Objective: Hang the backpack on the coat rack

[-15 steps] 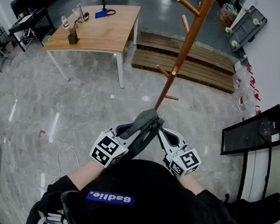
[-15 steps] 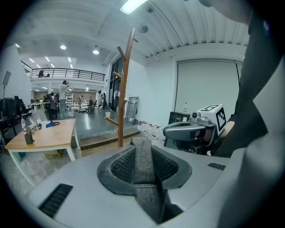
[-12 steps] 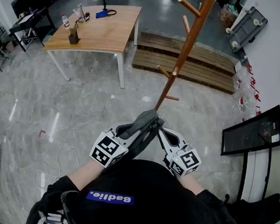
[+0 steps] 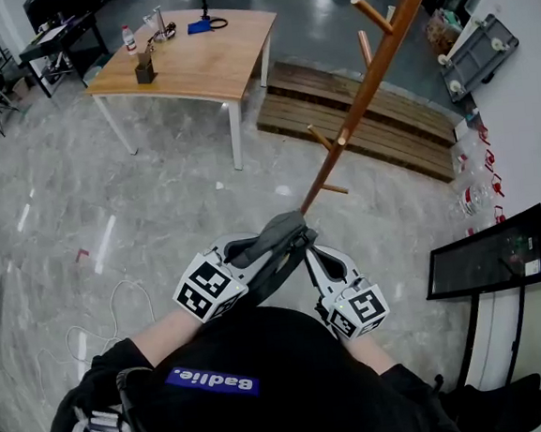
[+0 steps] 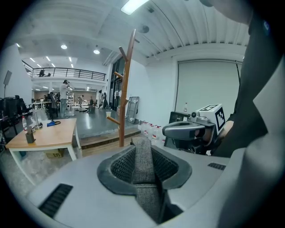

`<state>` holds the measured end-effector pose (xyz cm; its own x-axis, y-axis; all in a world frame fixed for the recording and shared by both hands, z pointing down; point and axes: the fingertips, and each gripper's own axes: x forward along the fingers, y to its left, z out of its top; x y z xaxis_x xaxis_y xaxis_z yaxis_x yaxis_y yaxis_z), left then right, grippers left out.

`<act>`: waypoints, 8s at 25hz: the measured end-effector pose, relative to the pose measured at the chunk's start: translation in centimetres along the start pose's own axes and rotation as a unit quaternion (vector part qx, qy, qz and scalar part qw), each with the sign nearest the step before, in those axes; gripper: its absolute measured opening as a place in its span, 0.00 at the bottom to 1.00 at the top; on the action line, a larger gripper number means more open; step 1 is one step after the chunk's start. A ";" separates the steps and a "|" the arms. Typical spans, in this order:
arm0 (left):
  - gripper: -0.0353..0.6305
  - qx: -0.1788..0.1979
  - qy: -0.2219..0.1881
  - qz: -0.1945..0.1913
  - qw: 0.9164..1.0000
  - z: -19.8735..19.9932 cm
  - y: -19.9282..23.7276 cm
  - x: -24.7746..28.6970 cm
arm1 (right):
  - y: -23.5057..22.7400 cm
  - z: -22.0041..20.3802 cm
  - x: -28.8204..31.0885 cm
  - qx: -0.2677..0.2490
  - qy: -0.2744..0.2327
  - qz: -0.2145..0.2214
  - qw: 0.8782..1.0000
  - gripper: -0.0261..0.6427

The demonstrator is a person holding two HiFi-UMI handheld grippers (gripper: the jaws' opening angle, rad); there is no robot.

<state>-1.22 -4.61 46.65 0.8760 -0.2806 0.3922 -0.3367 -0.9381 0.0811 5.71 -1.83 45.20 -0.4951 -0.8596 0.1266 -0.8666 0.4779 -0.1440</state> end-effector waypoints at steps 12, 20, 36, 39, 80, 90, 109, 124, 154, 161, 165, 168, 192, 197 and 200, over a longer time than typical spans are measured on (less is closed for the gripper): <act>0.22 0.005 -0.005 -0.003 1.000 0.2 2.8 -0.2 | 0.3 -0.2 1.5 0.003 0.004 -0.022 1.000 0.05; 0.22 0.019 -0.012 -0.017 1.000 1.0 6.6 -0.5 | 0.2 0.4 3.9 0.002 -0.001 -0.066 0.998 0.05; 0.22 0.024 -0.013 0.038 0.999 4.6 14.2 3.2 | -6.8 1.3 5.1 0.013 -0.015 -0.077 0.997 0.05; 0.22 0.018 -0.010 0.061 0.998 5.3 15.7 4.5 | -9.2 1.7 5.5 0.010 -0.013 -0.058 0.998 0.05; 0.22 0.065 0.049 0.064 0.995 10.2 21.0 21.0 | -28.6 2.2 11.1 0.028 0.020 -0.073 0.997 0.05; 0.22 0.096 0.083 0.066 0.990 9.6 19.7 22.5 | -28.7 2.2 11.5 0.033 0.013 -0.062 0.997 0.05; 0.22 0.115 0.111 0.044 0.986 7.3 14.5 26.4 | -28.7 2.1 11.3 0.031 0.013 -0.039 0.999 0.05; 0.25 0.109 0.113 0.102 0.982 5.5 14.6 27.2 | -27.5 1.2 10.2 0.044 0.014 -0.006 0.999 0.05; 0.26 0.112 0.015 0.023 0.993 2.8 11.6 11.4 | -10.6 -1.7 8.1 0.043 0.046 -0.108 0.992 0.05; 0.26 0.075 -0.005 -0.017 0.997 0.1 9.8 5.7 | -3.6 -2.3 8.9 0.031 0.066 -0.100 0.992 0.05; 0.19 0.061 -0.041 -0.020 0.997 1.5 8.7 3.0 | -1.7 -1.2 8.5 0.018 0.053 -0.081 0.995 0.05; 0.15 0.064 -0.065 -0.016 0.996 2.7 7.0 1.6 | -0.8 -0.6 8.0 0.006 0.043 -0.061 0.997 0.05; 0.07 0.015 -0.087 -0.032 0.996 5.0 -2.0 3.4 | -2.1 0.3 0.0 0.006 0.004 -0.008 1.000 0.05; 0.07 0.021 -0.084 -0.036 0.996 4.7 -2.8 3.7 | -2.2 0.4 -0.6 0.002 0.006 -0.007 1.000 0.05; 0.07 0.020 -0.081 -0.038 0.996 4.5 -3.0 3.8 | -2.2 0.4 -0.8 0.000 0.007 -0.008 1.000 0.05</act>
<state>4.67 -3.75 43.82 0.9439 -0.2344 0.2328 -0.2560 -0.9644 0.0669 8.05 -2.23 45.03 -0.4827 -0.8641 0.1428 -0.8740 0.4647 -0.1422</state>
